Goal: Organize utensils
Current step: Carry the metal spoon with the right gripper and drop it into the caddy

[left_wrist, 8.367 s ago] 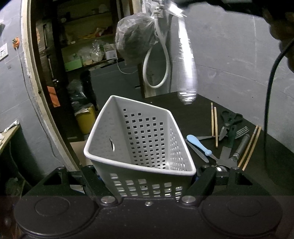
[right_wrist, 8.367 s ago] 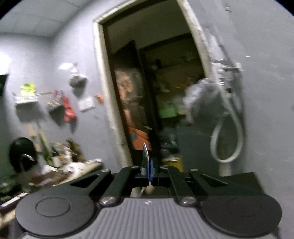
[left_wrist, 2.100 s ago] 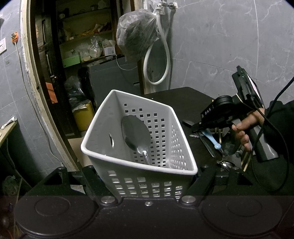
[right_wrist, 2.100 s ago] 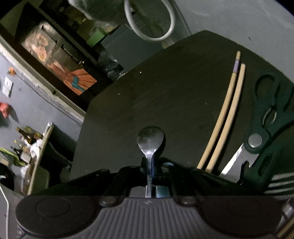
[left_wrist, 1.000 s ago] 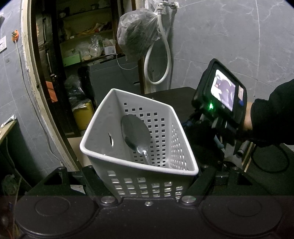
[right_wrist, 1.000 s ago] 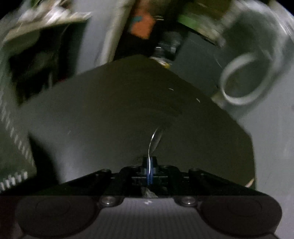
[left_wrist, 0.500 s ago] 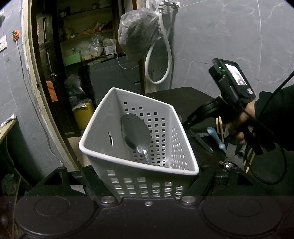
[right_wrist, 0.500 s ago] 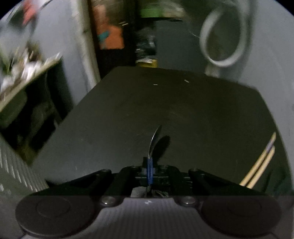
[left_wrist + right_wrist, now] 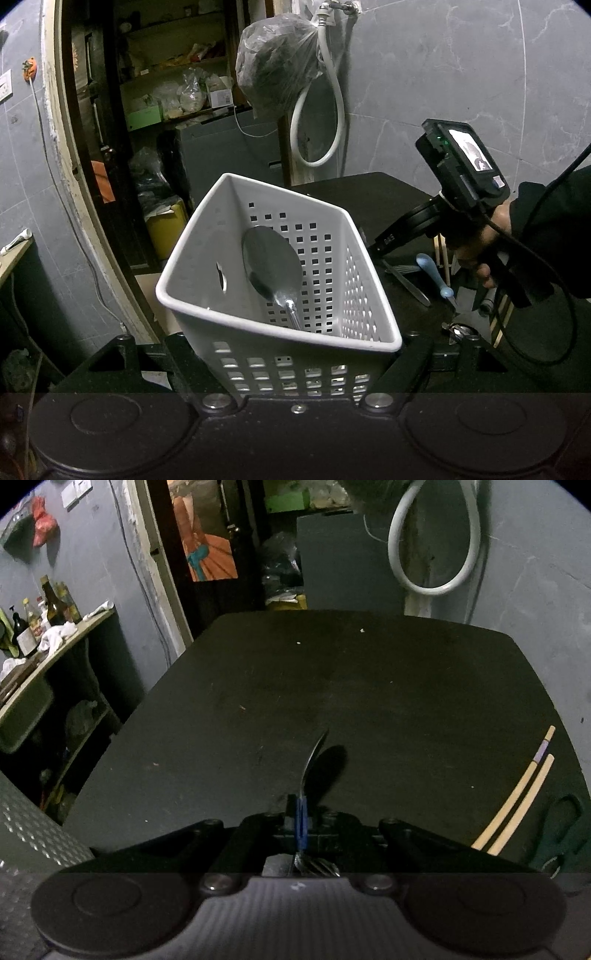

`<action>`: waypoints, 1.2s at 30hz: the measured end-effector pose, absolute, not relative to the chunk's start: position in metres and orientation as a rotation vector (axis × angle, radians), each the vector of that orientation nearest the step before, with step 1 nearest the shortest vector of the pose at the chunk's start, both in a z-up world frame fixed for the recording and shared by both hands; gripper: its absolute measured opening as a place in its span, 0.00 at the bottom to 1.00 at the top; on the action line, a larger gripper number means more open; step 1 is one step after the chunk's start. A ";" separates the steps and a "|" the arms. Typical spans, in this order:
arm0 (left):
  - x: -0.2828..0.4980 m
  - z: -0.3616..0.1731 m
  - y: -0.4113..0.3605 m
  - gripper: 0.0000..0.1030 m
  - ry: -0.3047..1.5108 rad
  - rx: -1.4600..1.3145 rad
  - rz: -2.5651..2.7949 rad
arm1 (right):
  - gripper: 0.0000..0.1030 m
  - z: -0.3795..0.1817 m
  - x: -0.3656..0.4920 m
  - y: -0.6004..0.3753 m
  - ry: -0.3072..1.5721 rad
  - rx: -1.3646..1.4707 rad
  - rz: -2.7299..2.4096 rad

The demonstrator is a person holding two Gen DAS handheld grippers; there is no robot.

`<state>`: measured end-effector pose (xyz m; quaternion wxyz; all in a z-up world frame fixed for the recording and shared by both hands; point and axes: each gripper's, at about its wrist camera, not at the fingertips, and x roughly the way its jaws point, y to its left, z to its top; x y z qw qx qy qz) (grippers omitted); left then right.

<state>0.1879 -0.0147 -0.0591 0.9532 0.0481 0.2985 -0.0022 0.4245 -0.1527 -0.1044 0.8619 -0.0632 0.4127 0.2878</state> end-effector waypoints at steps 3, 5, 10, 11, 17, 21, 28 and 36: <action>0.188 -0.059 -0.014 0.76 0.608 0.095 -0.004 | 0.02 -0.106 0.428 -0.147 0.876 -0.153 0.603; 0.188 -0.058 -0.014 0.76 0.609 0.094 -0.004 | 0.02 -0.106 0.430 -0.147 0.881 -0.149 0.598; 0.189 -0.059 -0.014 0.76 0.609 0.093 -0.004 | 0.02 -0.097 0.430 -0.153 0.855 -0.060 0.607; 0.189 -0.059 -0.014 0.76 0.608 0.094 -0.004 | 0.02 -0.092 0.427 -0.156 0.836 -0.030 0.613; 0.189 -0.060 -0.015 0.76 0.609 0.092 -0.003 | 0.02 -0.041 0.402 -0.176 0.658 0.121 0.677; 0.188 -0.060 -0.013 0.76 0.609 0.079 0.000 | 0.02 -0.006 0.376 -0.191 0.514 0.200 0.712; 0.187 -0.060 -0.014 0.75 0.610 0.083 -0.004 | 0.02 0.052 0.334 -0.195 0.318 0.281 0.838; 0.186 -0.057 -0.012 0.76 0.613 0.090 -0.012 | 0.02 0.045 0.307 -0.162 0.290 0.303 0.942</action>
